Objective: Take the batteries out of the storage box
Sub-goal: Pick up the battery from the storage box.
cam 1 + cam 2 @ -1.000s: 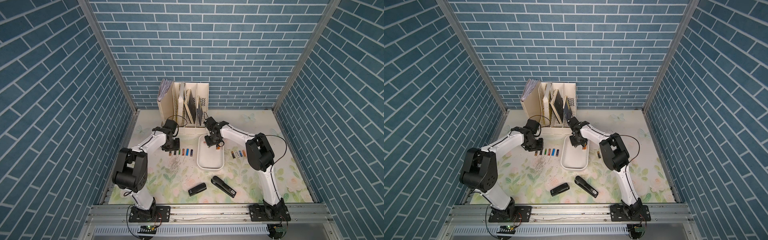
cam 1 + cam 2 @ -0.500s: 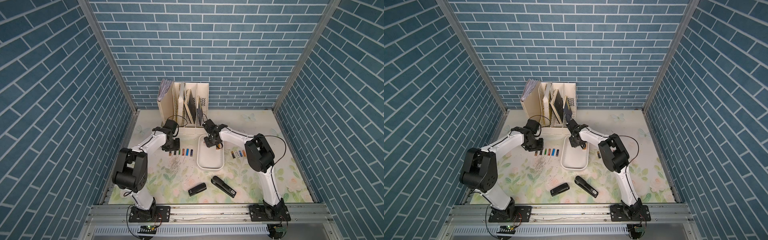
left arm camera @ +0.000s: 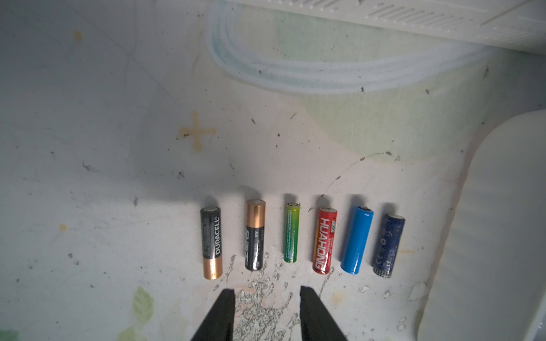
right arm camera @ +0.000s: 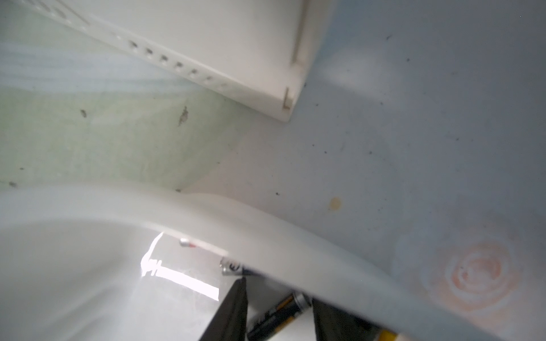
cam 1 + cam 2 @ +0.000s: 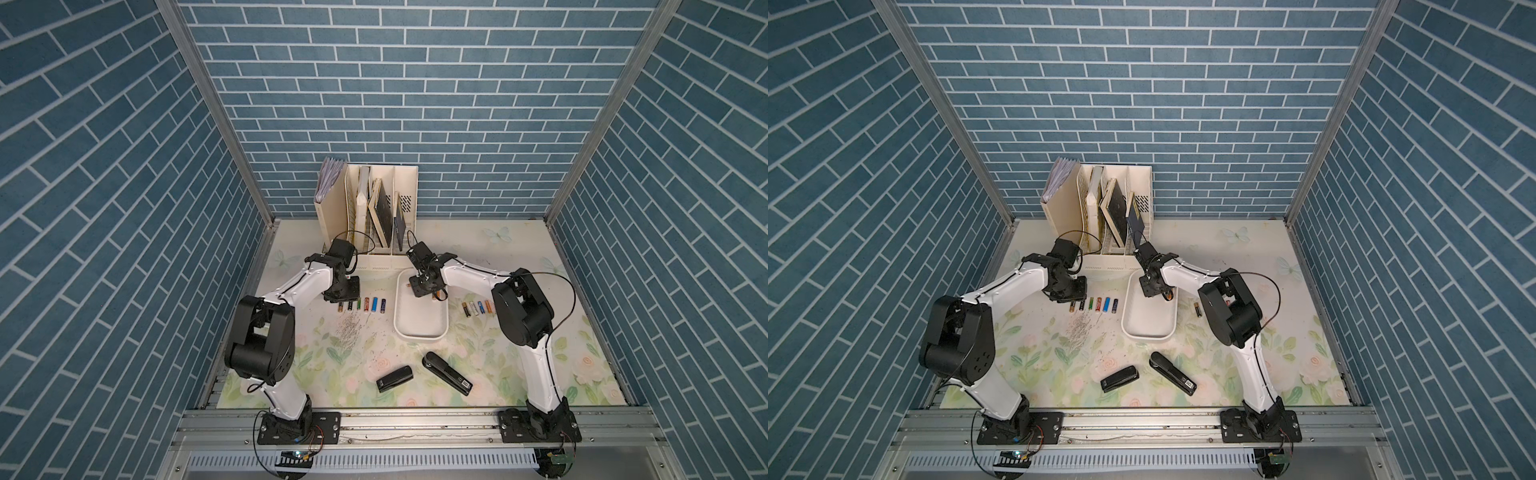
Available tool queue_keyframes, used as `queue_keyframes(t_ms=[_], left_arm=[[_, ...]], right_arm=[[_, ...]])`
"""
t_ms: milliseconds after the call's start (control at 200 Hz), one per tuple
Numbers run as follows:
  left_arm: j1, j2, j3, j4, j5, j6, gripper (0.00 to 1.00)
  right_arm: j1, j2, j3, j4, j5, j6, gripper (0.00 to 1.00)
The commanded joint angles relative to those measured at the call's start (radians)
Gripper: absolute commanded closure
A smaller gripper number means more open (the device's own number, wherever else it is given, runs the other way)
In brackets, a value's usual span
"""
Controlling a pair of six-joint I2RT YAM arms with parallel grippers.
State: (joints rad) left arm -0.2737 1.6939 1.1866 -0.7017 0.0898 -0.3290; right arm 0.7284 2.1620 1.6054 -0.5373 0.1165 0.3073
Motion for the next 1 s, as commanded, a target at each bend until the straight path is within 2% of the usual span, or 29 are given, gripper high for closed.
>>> queue_keyframes(t_ms=[0, 380, 520, 720, 905, 995], left_arm=[[-0.007, -0.019, 0.007, -0.019, -0.013, 0.001, 0.58], [-0.012, -0.015, 0.021, -0.025, -0.013, 0.001, 0.58], [-0.013, -0.015, 0.019, -0.027, -0.013, 0.0, 0.58], [-0.015, -0.016, 0.018, -0.025, -0.013, 0.001, 0.58], [-0.016, -0.017, 0.013, -0.025, -0.013, 0.001, 0.58], [-0.016, -0.018, 0.015, -0.027, -0.013, 0.001, 0.58]], right_arm=[[0.009, -0.042, -0.02, -0.018, 0.008, 0.002, 0.6], [0.015, -0.049, -0.043, -0.024, -0.01, 0.003, 0.56], [0.015, -0.049, -0.051, -0.018, -0.026, 0.004, 0.6], [0.016, -0.054, -0.054, -0.016, -0.048, 0.003, 0.75], [0.015, -0.06, -0.061, -0.022, -0.055, 0.003, 0.78], [0.014, -0.063, -0.063, -0.026, -0.055, 0.006, 0.73]])
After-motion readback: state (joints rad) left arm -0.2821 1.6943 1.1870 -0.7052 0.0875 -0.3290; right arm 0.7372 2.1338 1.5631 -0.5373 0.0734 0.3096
